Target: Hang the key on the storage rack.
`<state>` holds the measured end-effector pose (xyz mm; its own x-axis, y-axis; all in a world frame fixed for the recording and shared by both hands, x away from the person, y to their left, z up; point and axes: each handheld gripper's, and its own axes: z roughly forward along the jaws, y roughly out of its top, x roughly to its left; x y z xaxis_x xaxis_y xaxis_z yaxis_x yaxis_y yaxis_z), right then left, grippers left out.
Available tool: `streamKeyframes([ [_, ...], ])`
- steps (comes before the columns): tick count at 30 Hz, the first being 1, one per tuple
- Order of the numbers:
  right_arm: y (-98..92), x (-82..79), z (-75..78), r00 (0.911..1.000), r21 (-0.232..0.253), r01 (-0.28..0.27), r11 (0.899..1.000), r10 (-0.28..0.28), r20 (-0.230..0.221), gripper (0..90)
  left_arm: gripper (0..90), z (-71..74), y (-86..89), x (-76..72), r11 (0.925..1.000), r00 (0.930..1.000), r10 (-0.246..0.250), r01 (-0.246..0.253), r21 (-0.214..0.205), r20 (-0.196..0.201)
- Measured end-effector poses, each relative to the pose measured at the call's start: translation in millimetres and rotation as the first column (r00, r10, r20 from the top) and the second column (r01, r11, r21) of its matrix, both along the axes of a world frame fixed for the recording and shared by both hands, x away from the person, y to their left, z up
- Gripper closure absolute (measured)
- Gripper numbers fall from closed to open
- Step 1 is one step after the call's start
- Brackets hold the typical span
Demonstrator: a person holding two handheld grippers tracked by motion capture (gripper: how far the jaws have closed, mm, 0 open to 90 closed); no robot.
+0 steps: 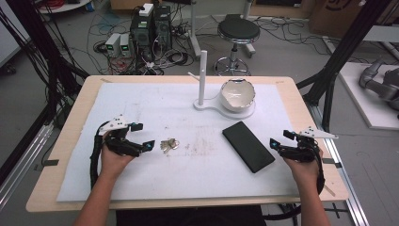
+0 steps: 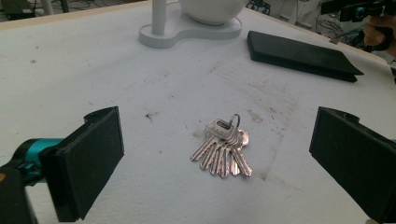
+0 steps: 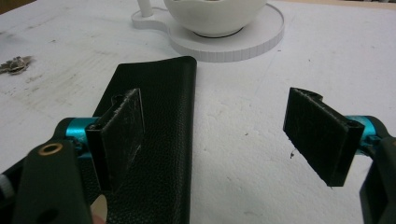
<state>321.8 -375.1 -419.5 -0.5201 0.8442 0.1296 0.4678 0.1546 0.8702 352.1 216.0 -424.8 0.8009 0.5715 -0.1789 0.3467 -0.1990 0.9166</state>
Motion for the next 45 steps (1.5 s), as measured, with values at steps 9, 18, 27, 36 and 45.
streamKeyframes([
  [9,-0.4,-0.1,0.5,1.0,0.022,-0.002,1.0,0.002,0.003,21.0,3.0,2.6,-22.4,8.3,0.9937,0.9951,-0.098,0.099,0.053,-0.012],
  [18,3.4,-0.1,1.0,0.9996,0.02,-0.016,1.0,0.015,0.023,21.1,6.1,0.0,-58.7,27.4,0.9847,0.9897,-0.135,0.139,0.104,-0.047],
  [27,2.0,1.3,-1.0,0.9998,0.019,-0.015,1.0,0.014,0.01,21.1,29.1,-15.7,-70.3,37.5,0.9732,0.985,-0.15,0.162,0.163,-0.085],
  [36,2.3,1.9,-2.0,0.9999,0.016,-0.012,1.0,0.012,0.001,21.1,58.6,-16.0,-86.2,40.9,0.9415,0.9703,-0.222,0.239,0.238,-0.097],
  [45,1.7,1.5,-2.8,0.9999,0.008,-0.015,1.0,0.015,0.005,21.1,81.9,-17.7,-85.8,41.7,0.9327,0.9632,-0.236,0.262,0.248,-0.129],
])
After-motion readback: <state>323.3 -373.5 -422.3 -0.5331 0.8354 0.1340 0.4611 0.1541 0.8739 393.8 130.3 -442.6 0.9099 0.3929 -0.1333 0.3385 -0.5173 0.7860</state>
